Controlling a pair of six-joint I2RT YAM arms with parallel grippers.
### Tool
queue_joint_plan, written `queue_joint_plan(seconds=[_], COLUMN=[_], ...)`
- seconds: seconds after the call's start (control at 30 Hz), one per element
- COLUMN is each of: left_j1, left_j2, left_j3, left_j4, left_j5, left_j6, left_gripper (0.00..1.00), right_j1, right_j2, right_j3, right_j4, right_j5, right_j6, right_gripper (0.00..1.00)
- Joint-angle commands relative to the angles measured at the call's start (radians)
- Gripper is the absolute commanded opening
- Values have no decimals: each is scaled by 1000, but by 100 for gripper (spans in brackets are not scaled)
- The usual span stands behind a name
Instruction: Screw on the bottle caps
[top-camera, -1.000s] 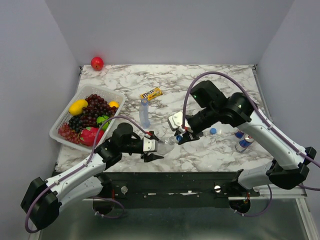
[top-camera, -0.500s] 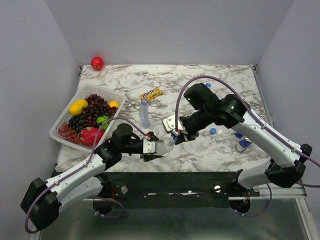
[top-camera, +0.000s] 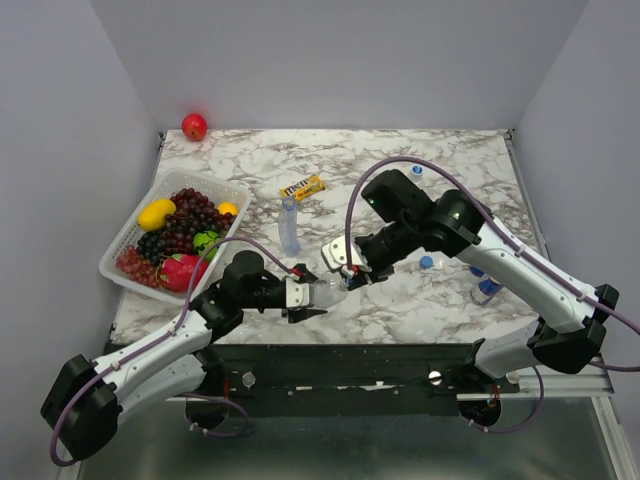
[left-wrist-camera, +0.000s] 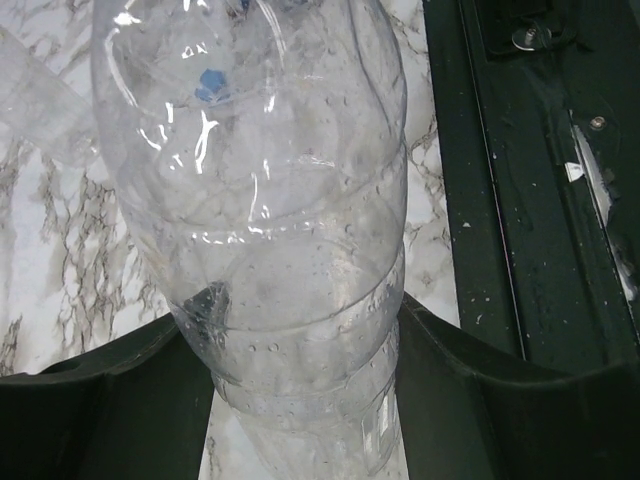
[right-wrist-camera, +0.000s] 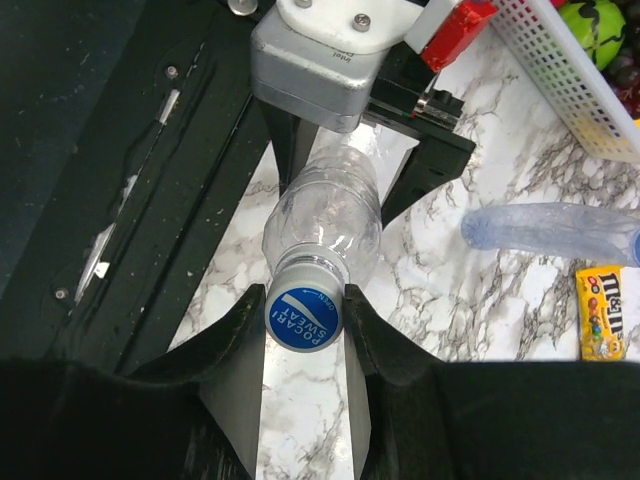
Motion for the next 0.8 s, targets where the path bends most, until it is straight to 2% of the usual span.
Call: queue_joint_plan(seconds=[0.0,0.13,0.2,0.37,0.57,0.77], left_j1=[0,11,12,6,-4,-3], left_j2=[-26,-26,-22,-4,-10,-44], left_j3=[-29,-33,-30,-14,-20,-30], left_j4=[154,180,203,271,324,338], left_j5=[-55,-73,-81,-86,-167,-230], left_j6=[-86,-112,-130,-178,-162,-196], left_gripper=[0,0,0,0,0,0], right_j1=[8,8,8,9,-9,-34], right_j2=[35,37,20,-11,14,6], right_j3=[3,-1,-30,-112,-90,-89], right_j4=[-135,-142,-76,139,226,263], right_j5=[-10,-16,5,79,116,120], right_j6=[-66,-59,-31,193,388,462], right_gripper=[34,34,34,34,33,34])
